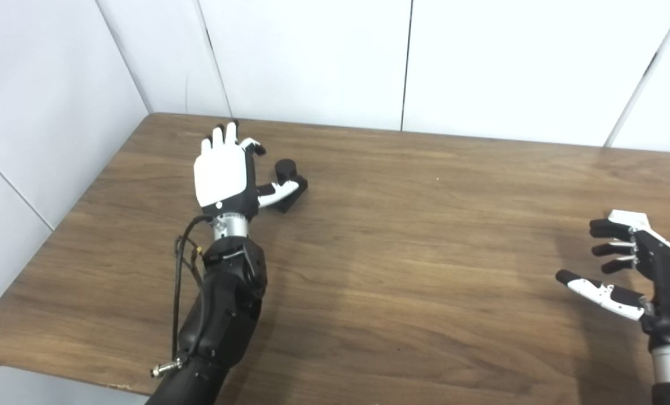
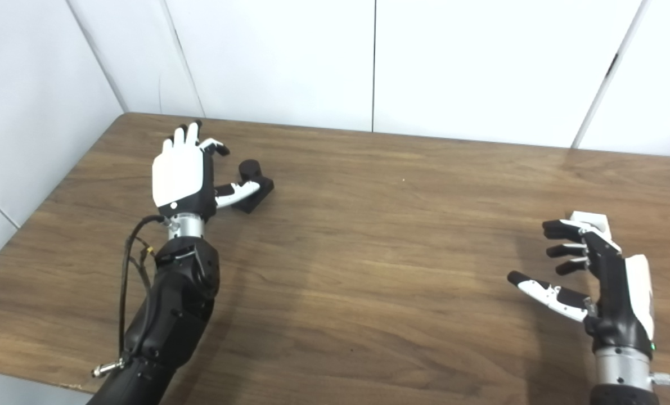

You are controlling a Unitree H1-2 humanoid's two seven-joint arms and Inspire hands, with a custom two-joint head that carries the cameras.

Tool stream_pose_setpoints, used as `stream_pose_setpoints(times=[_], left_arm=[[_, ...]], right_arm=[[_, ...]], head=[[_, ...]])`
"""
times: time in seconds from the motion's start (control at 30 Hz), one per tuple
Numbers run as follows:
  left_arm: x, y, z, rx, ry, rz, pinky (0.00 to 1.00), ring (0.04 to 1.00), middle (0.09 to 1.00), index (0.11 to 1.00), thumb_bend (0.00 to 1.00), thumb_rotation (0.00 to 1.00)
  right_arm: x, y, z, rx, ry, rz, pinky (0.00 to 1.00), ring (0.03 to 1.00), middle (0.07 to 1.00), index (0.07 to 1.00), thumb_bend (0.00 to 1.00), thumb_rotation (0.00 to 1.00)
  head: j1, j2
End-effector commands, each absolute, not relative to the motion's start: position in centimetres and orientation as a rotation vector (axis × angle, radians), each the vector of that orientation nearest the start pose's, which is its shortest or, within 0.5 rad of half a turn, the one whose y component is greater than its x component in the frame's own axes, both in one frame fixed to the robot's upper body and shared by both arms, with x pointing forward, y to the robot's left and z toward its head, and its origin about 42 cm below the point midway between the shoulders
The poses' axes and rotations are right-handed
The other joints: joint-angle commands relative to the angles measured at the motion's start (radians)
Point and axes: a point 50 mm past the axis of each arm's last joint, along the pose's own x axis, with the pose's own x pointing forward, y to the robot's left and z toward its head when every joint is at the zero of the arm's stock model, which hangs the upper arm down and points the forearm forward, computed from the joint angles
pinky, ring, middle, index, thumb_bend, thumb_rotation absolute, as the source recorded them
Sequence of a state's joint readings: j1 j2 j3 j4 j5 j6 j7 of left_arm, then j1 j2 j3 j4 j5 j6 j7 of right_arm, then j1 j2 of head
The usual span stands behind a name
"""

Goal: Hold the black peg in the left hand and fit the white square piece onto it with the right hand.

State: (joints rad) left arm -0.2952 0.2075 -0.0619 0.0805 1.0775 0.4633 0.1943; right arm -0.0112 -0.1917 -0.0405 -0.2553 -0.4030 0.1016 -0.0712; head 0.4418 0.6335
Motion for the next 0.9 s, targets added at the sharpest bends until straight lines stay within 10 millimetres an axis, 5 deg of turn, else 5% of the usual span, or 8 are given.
stream_pose_setpoints(times=[0.0,0.87], left_arm=[[38.2,27.6,19.0,1.27,-0.012,0.527,0.92,0.987,0.977,0.631,0.92,0.62],[39.0,28.4,16.1,1.277,0.105,0.465,0.99,0.998,0.975,0.64,0.92,0.59]], right_arm=[[28.4,-27.4,19.0,-0.583,-0.266,-0.179,0.45,0.587,0.67,0.659,0.67,0.0],[27.8,-27.2,19.3,-0.575,-0.277,-0.187,0.44,0.575,0.666,0.643,0.66,0.0]], head=[[0.0,0.001],[-0.012,0.007]])
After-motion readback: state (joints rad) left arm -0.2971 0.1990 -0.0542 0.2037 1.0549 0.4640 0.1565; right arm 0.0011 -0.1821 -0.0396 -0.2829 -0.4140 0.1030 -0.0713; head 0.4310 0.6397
